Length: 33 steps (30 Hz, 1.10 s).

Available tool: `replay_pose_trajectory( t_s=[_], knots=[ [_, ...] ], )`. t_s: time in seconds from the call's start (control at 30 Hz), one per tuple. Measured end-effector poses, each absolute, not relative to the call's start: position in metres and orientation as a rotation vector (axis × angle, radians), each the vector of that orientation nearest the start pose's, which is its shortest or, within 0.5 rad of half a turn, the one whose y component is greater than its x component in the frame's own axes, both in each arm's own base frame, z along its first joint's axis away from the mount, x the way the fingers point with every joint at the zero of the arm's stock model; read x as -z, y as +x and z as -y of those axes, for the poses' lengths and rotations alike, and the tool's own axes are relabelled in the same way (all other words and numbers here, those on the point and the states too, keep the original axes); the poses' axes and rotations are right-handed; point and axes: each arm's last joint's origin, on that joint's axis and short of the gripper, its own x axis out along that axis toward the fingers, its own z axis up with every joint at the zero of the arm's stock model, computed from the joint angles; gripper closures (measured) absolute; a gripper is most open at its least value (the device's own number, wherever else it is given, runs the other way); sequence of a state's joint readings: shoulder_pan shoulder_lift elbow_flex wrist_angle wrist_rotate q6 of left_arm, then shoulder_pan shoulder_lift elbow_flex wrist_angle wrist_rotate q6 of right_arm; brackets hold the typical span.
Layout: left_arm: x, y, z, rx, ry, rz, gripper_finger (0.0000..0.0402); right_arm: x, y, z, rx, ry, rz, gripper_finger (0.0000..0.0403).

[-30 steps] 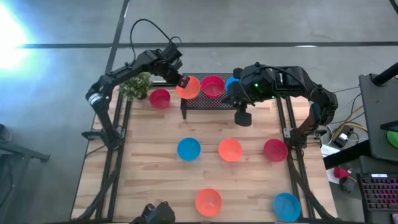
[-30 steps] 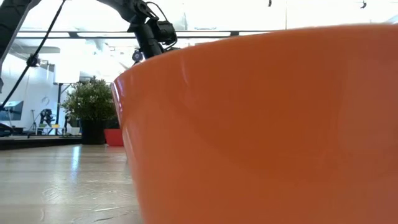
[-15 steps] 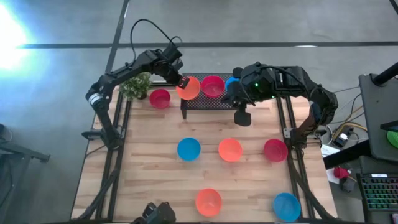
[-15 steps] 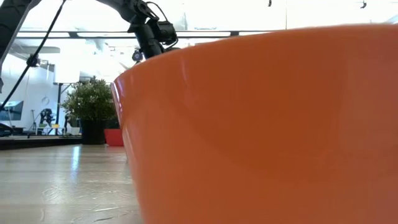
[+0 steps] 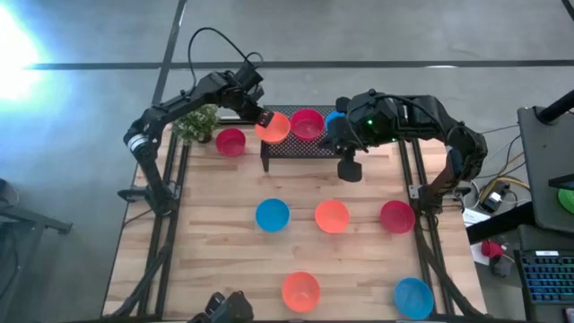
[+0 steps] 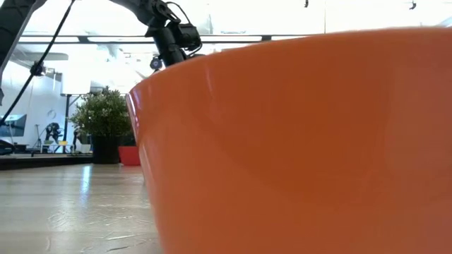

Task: Pick & Place Mini bowls
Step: Put the bottom left orange bowl on the shelf, then stack the top orange bowl on top of the orange bowl on the shelf

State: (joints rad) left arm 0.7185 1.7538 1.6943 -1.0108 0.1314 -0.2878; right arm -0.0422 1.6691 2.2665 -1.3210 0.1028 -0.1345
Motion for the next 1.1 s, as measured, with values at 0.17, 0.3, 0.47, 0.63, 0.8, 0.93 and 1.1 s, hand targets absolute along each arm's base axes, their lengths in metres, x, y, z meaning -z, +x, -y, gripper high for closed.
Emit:
replay_pose_trajectory(
  t_s=[0.17, 0.3, 0.47, 0.63, 0.8, 0.93, 1.1],
  knots=[
    [-0.324, 0.276, -0.236, -0.675, -0.701, -0.910, 0.0336, -0.490, 0.287, 0.015, 0.090, -0.149, -0.732, 0.0394],
    [-0.330, 0.276, -0.236, -0.671, -0.690, -0.896, 0.0337, -0.490, 0.287, 0.015, 0.091, -0.147, -0.732, 0.0394],
    [-0.344, 0.276, -0.237, -0.670, -0.674, -0.855, 0.0337, -0.490, 0.287, 0.015, 0.091, -0.147, -0.731, 0.0394],
    [-0.354, 0.276, -0.237, -0.669, -0.666, -0.834, 0.0337, -0.490, 0.287, 0.015, 0.091, -0.147, -0.731, 0.0394],
    [-0.359, 0.274, -0.236, -0.667, -0.663, -0.838, 0.0337, -0.490, 0.287, 0.015, 0.091, -0.147, -0.731, 0.0394],
    [-0.362, 0.272, -0.234, -0.649, -0.633, -0.865, 0.0337, -0.490, 0.287, 0.015, 0.091, -0.146, -0.731, 0.0394],
    [-0.373, 0.267, -0.229, -0.639, -0.626, -0.900, 0.0337, -0.490, 0.287, 0.015, 0.091, -0.146, -0.731, 0.0394]
  ],
)
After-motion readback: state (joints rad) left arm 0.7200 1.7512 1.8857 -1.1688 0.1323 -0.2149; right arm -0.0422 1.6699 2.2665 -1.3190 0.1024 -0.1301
